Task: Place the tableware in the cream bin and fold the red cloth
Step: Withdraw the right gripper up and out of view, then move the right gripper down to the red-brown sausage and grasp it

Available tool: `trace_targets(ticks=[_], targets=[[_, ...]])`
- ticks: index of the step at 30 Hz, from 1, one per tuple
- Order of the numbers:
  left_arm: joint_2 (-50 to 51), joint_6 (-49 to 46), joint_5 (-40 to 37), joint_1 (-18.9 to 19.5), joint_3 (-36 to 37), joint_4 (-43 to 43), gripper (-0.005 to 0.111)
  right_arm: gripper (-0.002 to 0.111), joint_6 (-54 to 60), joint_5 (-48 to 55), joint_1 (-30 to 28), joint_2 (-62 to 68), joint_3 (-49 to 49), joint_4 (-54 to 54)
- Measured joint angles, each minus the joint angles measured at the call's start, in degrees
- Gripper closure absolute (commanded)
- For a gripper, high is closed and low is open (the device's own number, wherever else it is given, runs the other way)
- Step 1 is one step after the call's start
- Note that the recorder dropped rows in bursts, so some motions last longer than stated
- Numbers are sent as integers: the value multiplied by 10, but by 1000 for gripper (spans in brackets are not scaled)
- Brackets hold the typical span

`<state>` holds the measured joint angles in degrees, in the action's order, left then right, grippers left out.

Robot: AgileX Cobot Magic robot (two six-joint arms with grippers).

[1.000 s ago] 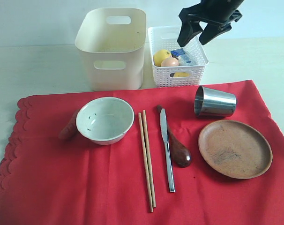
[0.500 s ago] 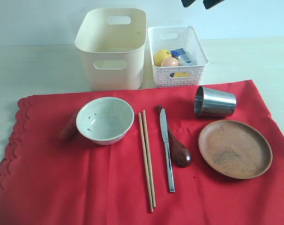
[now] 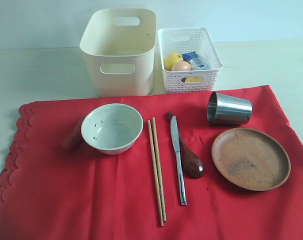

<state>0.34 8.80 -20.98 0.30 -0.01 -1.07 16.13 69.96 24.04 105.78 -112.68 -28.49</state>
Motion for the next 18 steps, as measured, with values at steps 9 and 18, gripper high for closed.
trace_targets(ticks=[9,18], targets=[[0,0,0,0,0,0,107,50,0,0,132,7,0,54],[0,0,0,0,0,0,107,50,-7,2,202,41,0,108]])
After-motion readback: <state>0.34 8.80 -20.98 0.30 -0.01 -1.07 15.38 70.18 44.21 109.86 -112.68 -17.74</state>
